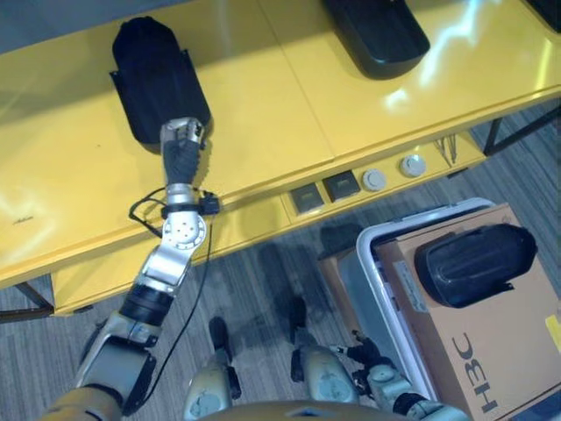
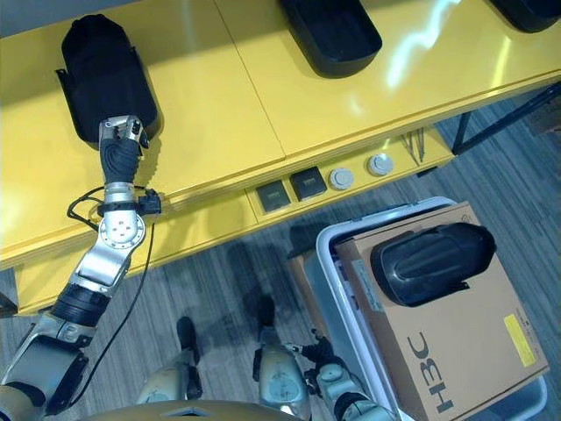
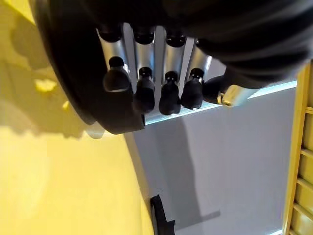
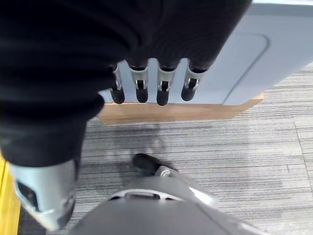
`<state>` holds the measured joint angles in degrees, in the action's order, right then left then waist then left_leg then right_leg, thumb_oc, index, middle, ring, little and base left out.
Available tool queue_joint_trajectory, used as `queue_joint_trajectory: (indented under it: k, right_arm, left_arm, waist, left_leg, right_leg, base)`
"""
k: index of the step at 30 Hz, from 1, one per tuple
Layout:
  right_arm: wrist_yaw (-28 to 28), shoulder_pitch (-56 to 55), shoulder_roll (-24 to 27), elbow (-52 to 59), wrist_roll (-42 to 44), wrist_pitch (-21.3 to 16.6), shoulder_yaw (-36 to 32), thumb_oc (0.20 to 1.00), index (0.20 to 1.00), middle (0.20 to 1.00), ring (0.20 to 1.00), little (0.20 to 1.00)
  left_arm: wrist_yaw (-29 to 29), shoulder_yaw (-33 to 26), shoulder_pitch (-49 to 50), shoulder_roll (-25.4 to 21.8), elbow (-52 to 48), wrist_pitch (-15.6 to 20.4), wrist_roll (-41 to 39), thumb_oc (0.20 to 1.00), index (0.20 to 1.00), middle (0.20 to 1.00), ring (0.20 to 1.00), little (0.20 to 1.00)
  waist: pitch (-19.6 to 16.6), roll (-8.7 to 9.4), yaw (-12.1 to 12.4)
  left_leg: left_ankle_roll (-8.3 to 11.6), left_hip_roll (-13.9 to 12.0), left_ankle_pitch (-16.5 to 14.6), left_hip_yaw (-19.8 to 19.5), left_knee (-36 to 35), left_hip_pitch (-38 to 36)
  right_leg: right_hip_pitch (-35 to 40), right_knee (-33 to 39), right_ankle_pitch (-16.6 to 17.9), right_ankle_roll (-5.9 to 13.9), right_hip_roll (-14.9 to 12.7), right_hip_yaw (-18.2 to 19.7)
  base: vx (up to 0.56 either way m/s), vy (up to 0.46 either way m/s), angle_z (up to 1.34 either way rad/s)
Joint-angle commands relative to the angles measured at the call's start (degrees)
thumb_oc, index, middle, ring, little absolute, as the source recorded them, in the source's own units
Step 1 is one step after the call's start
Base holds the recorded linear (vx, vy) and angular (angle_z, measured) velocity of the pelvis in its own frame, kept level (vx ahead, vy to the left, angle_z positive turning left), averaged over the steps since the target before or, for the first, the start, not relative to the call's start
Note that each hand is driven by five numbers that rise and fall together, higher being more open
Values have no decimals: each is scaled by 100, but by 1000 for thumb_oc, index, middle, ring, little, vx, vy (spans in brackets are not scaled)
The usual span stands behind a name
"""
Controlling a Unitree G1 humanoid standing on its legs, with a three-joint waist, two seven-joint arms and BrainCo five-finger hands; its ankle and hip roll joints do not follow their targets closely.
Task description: Move parts from the plastic box to the shelf.
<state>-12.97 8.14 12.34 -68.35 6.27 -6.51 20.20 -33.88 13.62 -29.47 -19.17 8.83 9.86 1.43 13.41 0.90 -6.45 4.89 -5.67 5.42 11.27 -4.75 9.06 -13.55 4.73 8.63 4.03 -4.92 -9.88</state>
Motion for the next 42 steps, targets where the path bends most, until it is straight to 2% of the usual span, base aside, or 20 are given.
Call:
queue_joint_trajectory:
  k: [1, 4, 7, 8, 9, 14, 19, 23, 24, 26, 27, 28, 30, 31, 33, 36, 37, 38, 39, 42]
  right_arm:
    - [40, 100, -380, -57, -36, -77, 288, 1000, 1000, 1000, 1000, 1000]
    - [56, 71, -401, -63, 4, -74, 256, 1000, 1000, 1000, 1000, 1000]
    - [84, 16, -399, -100, 38, -27, 116, 1000, 1000, 1000, 1000, 1000]
    - [115, -79, -379, -94, 46, -7, -37, 1000, 1000, 1000, 1000, 1000]
    - [121, -142, -368, -98, 32, 2, -94, 1000, 1000, 1000, 1000, 1000]
    - [54, -389, -337, -397, 148, 120, -631, 1000, 1000, 1000, 1000, 1000]
    - [20, -566, -402, -537, 354, 158, -908, 1000, 1000, 1000, 1000, 1000]
    - [6, -822, -464, -615, 596, 187, -1159, 1000, 1000, 1000, 1000, 1000]
    - [-2, -857, -463, -585, 689, 178, -1212, 1000, 1000, 1000, 1000, 1000]
    - [-45, -860, -460, -553, 744, 163, -1265, 1000, 1000, 1000, 1000, 1000]
    - [-98, -882, -493, -491, 891, 109, -1378, 1000, 1000, 1000, 1000, 1000]
    - [-119, -891, -514, -440, 1005, 69, -1429, 1000, 1000, 1000, 1000, 1000]
    - [-175, -924, -522, -382, 1067, 29, -1498, 1000, 1000, 1000, 1000, 1000]
    - [-176, -919, -524, -380, 1067, 31, -1499, 1000, 1000, 1000, 1000, 1000]
    - [-155, -981, -506, -414, 962, 34, -1474, 1000, 1000, 1000, 1000, 1000]
    - [-158, -1063, -436, -596, 653, 115, -1490, 1000, 1000, 1000, 1000, 1000]
    - [-159, -1062, -435, -597, 651, 115, -1491, 1000, 1000, 1000, 1000, 1000]
    - [-218, -1032, -399, -669, 532, 162, -1538, 1000, 1000, 1000, 1000, 1000]
    - [-260, -1002, -395, -666, 498, 165, -1543, 1000, 1000, 1000, 1000, 1000]
    - [-247, -1009, -381, -584, 513, 120, -1499, 1000, 1000, 1000, 1000, 1000]
  left_arm:
    - [-145, -87, -614, -211, 137, 196, 376, 200, 200, 200, 200, 200]
    - [-42, -99, -496, -201, -220, 278, 335, 200, 200, 200, 200, 200]
    - [539, -120, 372, -324, -1308, 639, 113, 200, 200, 200, 200, 200]
    - [827, -235, 1017, -462, -1795, 753, 83, 799, 799, 799, 799, 799]
    - [972, -265, 1320, -503, -1990, 807, 5, 1000, 1000, 1000, 1000, 1000]
    - [1373, -298, 2809, -509, -2337, 901, -341, 1000, 1000, 1000, 1000, 1000]
    - [1563, -33, 3033, -661, -2292, 819, -252, 1000, 1000, 1000, 1000, 1000]
    - [1697, 162, 2971, -830, -2162, 751, -93, 1000, 1000, 1000, 1000, 1000]
    - [1637, 157, 2941, -906, -2140, 735, 79, 1000, 1000, 1000, 1000, 1000]
    - [1563, 165, 2891, -917, -2063, 741, 130, 1000, 1000, 1000, 1000, 1000]
    - [1492, 134, 2872, -955, -2034, 745, 210, 1000, 1000, 1000, 1000, 1000]
    - [1422, 87, 2852, -992, -1984, 744, 275, 1000, 1000, 1000, 1000, 1000]
    - [1314, -5, 2805, -1012, -1908, 729, 319, 1000, 1000, 1000, 1000, 1000]
    - [1312, -5, 2797, -1013, -1903, 731, 321, 1000, 1000, 1000, 1000, 1000]
    - [1242, -103, 2795, -1019, -1899, 700, 444, 1000, 1000, 1000, 1000, 1000]
    - [1109, -293, 2880, -994, -1894, 733, 507, 1000, 1000, 1000, 1000, 1000]
    - [1109, -293, 2881, -992, -1895, 733, 508, 1000, 1000, 1000, 1000, 1000]
    - [1037, -420, 2994, -921, -1912, 729, 508, 1000, 1000, 1000, 1000, 1000]
    - [1005, -465, 3037, -896, -1908, 714, 536, 1000, 1000, 1000, 1000, 1000]
    - [997, -513, 3146, -849, -1794, 732, 591, 1000, 1000, 1000, 1000, 1000]
  waist:
    - [-40, 245, 42]
    - [-75, 240, 55]
    - [-174, 244, 143]
    - [-297, 252, 208]
    - [-363, 269, 241]
    - [-720, 312, 446]
    - [-798, 395, 496]
    - [-817, 486, 408]
    - [-737, 513, 300]
    - [-698, 524, 272]
    - [-619, 515, 160]
    - [-589, 480, 153]
    - [-517, 420, 145]
    - [-514, 433, 146]
    - [-510, 357, 190]
    - [-530, 319, 251]
    - [-527, 318, 251]
    - [-602, 290, 373]
    - [-628, 299, 416]
    - [-702, 299, 393]
  left_leg:
    - [113, -165, -109, -203, -25, -59]
    - [112, -187, -143, -197, -25, -155]
    - [91, -181, -257, -176, -25, -412]
    - [82, -194, -322, -164, -25, -584]
    - [77, -191, -361, -166, -25, -678]
    - [-102, -2, -583, -217, -25, -1211]
    - [-207, 165, -672, -279, -25, -1283]
    - [-315, 353, -738, -322, -25, -1273]
    - [-397, 424, -773, -264, -25, -1297]
    - [-429, 459, -771, -181, -25, -1311]
    - [-436, 420, -771, -54, -25, -1352]
    - [-437, 376, -772, 75, -25, -1373]
    - [-447, 317, -793, 280, -25, -1457]
    - [-450, 330, -771, 284, -25, -1444]
    - [-464, 279, -808, 502, -25, -1517]
    - [-490, 277, -772, 791, -25, -1499]
    - [-489, 276, -773, 791, -25, -1502]
    - [-444, 256, -879, 889, -25, -1524]
    - [-429, 266, -861, 973, -25, -1507]
    - [-344, 174, -787, 1119, -25, -1521]
  right_leg:
    - [136, 27, -67, 539, -379, 40]
    - [221, 27, -95, 530, -366, 46]
    - [477, 27, -160, 517, -363, 39]
    - [657, 27, -198, 519, -370, 15]
    - [761, 27, -221, 520, -375, -2]
    - [1284, 27, -235, 637, -493, -88]
    - [1411, -2, -149, 772, -674, -199]
    - [1409, -70, -19, 906, -856, -228]
    - [1216, -286, 231, 985, -941, -96]
    - [1043, -445, 397, 1037, -957, 68]
    - [818, -638, 694, 1097, -952, 131]
    - [695, -704, 711, 1097, -930, 111]
    - [611, -920, 549, 1065, -932, -284]
    - [597, -918, 565, 1063, -945, -278]
    - [728, -1068, 229, 927, -1064, -863]
    - [939, -1372, -152, 799, -1057, -1333]
    - [942, -1375, -156, 798, -1057, -1334]
    - [1165, -1241, -207, 909, -1148, -1695]
    - [1266, -1080, -156, 941, -1160, -1835]
    - [1330, -678, -260, 836, -920, -1656]
  base:
    - [0, 0, 0]
    - [0, 0, 0]
    - [63, 29, -7]
    - [91, 36, -13]
    - [98, 60, -8]
    - [-10, 116, 9]
    - [-38, 103, 7]
    - [-68, 158, 6]
    - [-99, 154, 7]
    - [-102, 143, -7]
    - [-109, 148, -44]
    - [-93, 130, -74]
    - [-52, 116, -106]
    - [-57, 94, -96]
    - [-69, 77, -80]
    - [-96, -5, -75]
    - [19, -61, -31]
    - [43, -78, -37]
    - [43, -78, -44]
    - [53, -229, -70]
